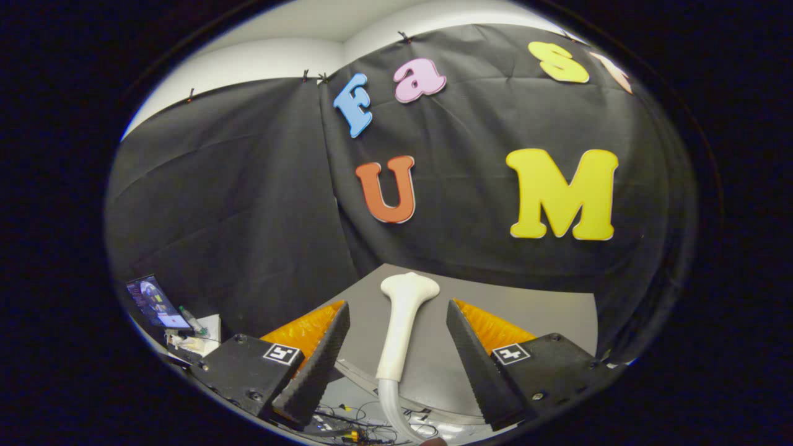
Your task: Iron the clothes twice with a garment steamer, once on the left side and once on the right side.
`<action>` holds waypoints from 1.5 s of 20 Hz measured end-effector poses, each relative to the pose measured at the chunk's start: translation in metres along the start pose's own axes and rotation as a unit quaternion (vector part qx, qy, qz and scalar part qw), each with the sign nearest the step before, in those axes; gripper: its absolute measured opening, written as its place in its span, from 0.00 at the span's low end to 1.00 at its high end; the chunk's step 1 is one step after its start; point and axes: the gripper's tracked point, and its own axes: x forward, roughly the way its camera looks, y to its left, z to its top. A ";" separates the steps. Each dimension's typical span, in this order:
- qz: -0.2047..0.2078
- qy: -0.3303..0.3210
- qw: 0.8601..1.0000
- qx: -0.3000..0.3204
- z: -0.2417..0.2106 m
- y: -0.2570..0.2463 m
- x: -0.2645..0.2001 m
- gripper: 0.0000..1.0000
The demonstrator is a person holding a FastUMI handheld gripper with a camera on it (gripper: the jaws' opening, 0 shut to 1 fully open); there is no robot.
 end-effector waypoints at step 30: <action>-0.062 0.189 0.978 0.061 -0.095 -0.007 0.119 0.37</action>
